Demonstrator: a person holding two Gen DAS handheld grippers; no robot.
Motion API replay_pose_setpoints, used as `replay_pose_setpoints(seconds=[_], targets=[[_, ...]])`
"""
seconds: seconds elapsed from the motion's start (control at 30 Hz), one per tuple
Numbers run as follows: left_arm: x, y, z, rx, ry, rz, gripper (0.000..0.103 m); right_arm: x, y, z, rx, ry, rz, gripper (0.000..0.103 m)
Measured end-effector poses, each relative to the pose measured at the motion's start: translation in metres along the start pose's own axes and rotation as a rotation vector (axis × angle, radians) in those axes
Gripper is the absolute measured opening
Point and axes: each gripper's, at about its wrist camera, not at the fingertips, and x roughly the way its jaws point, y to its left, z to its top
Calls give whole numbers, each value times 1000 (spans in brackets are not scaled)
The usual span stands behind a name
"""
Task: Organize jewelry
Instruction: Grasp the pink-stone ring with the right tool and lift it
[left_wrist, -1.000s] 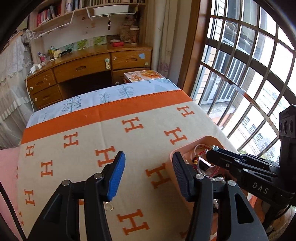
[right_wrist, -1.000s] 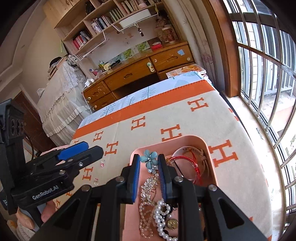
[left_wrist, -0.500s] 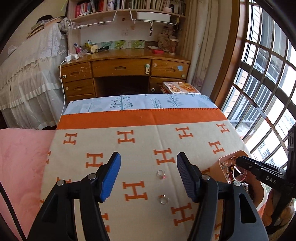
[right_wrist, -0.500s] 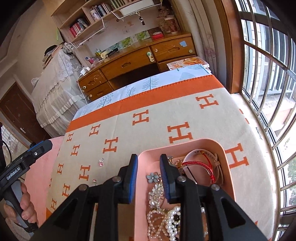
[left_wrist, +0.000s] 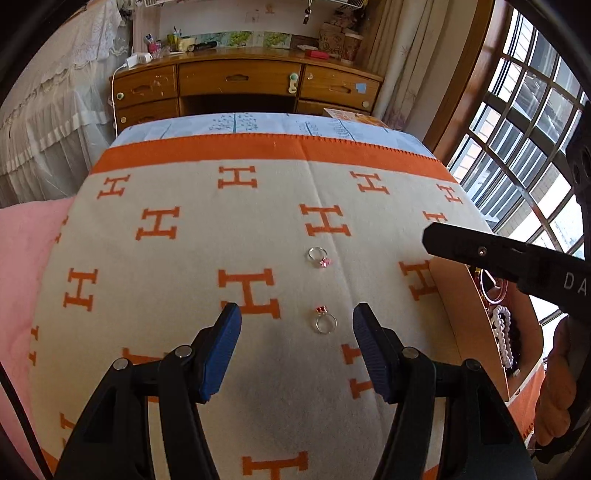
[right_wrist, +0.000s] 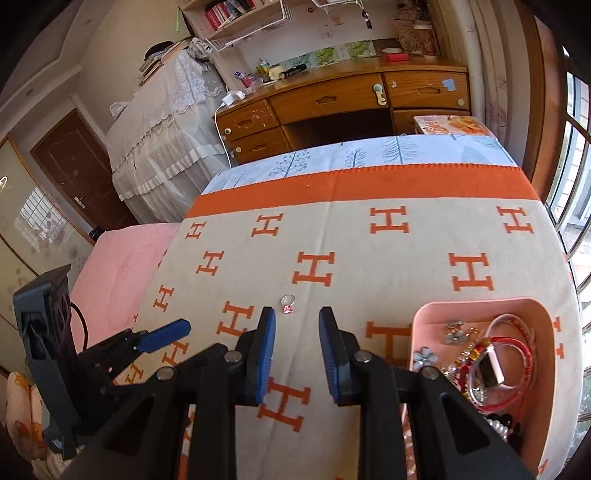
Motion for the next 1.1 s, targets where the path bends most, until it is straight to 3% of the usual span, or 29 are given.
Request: replay_pose_setpoints(seconds=[0.33, 0.47, 0.57, 0.63, 0.7, 1.1], targets=[[31, -27, -8, 40, 24, 16, 59, 25, -13, 10, 53, 64, 21, 24], [41, -31, -9, 47, 55, 21, 41, 37, -15, 11, 58, 104, 20, 24], [40, -31, -10, 47, 33, 34, 31, 44, -15, 10, 61, 120, 23, 25], [40, -28, -11, 41, 29, 27, 16, 49, -14, 10, 58, 129, 24, 25], [38, -20, -13, 16, 26, 3, 9, 53, -13, 9, 58, 144, 31, 25], [20, 18, -32, -100, 14, -46, 7, 89, 5, 19, 44, 204, -3, 24]])
